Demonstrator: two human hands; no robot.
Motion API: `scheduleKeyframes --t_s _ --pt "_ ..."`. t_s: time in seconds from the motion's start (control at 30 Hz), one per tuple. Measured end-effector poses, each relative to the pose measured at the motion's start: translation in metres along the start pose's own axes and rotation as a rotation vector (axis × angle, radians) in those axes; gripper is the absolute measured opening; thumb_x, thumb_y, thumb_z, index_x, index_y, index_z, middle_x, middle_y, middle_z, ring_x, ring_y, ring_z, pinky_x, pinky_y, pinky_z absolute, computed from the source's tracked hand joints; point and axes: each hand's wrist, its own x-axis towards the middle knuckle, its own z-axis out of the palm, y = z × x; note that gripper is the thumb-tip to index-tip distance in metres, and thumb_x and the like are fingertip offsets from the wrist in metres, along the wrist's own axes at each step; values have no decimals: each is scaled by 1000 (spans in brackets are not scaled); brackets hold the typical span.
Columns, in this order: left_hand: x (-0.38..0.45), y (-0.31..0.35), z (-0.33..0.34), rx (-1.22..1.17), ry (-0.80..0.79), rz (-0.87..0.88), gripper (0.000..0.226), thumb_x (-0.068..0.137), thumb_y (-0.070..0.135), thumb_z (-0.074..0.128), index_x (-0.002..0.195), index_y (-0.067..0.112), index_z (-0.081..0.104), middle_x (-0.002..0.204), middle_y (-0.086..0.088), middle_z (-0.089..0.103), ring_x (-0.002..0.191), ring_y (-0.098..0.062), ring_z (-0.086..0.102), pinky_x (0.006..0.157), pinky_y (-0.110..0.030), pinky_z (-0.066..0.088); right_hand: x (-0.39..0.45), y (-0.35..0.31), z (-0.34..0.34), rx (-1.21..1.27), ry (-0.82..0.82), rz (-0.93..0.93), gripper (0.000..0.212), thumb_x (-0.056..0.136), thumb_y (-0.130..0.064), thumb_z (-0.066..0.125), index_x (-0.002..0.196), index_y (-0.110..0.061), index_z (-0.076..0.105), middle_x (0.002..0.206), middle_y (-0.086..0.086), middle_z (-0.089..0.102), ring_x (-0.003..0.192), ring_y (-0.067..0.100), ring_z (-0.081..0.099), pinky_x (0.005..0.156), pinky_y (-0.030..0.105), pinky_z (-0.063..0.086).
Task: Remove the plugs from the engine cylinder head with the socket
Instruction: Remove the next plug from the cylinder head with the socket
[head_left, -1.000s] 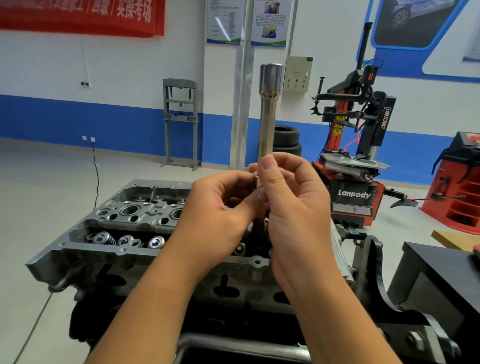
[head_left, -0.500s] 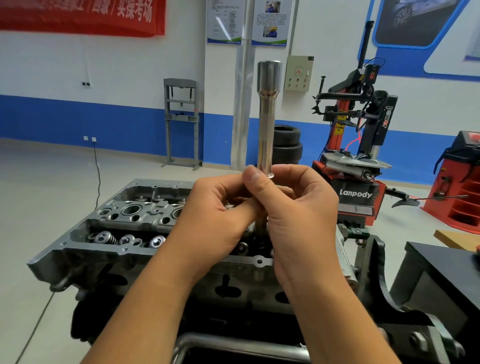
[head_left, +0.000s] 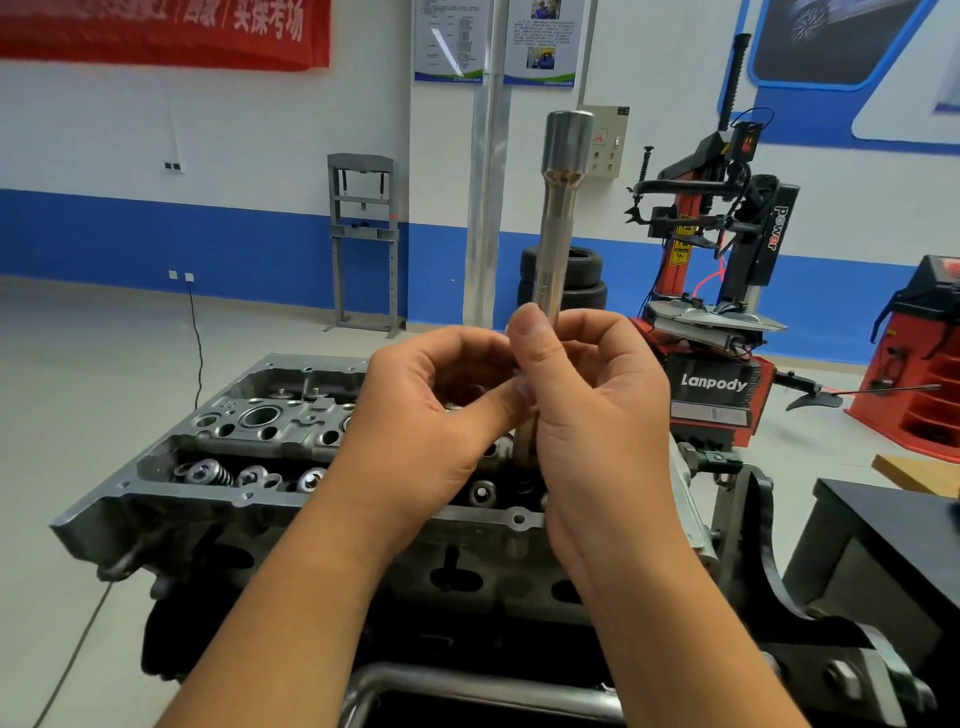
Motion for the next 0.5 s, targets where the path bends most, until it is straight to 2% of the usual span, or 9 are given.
scheduleKeyframes --t_s 0.07,0.2,0.27,0.33,0.43,0.5 --pt "0 0 0 17 -26 -14 31 87 31 73 115 19 76 108 -1 80 106 -23 75 92 -43 61 0 0 0 1 -15 -6 18 88 -37 74 91 -20 69 86 4 74 83 23 74 76 42 64" --pt "1 4 1 -107 -177 -65 30 102 22 59 128 14 72 120 -2 77 117 -20 72 99 -38 59 1 1 0 -35 -40 -24 26 94 -39 64 94 -15 73 86 3 73 85 18 72 77 35 62" --pt "1 6 3 -103 -157 -55 29 98 25 62 123 17 73 116 -2 78 114 -19 73 98 -33 59 1 0 1 -27 -48 -15 26 95 -39 62 91 -17 74 86 3 73 86 18 71 79 35 62" --pt "1 5 4 -45 -88 -34 28 90 29 69 116 21 75 108 -1 80 105 -18 76 90 -31 62 1 0 1 10 -43 -2 24 93 -39 64 90 -17 74 86 3 74 84 19 71 78 35 61" --pt "0 3 4 28 -8 -40 25 86 22 79 111 21 77 100 -3 80 91 -22 78 78 -37 66 1 -2 2 41 -36 -8 19 87 -36 75 92 -19 69 83 1 74 75 17 74 66 35 61" --pt "0 3 4 44 -8 -45 24 88 19 78 111 20 78 100 -4 80 91 -24 78 77 -42 66 0 -2 2 30 -41 -15 17 87 -35 77 90 -21 67 81 0 74 72 16 73 64 33 60"
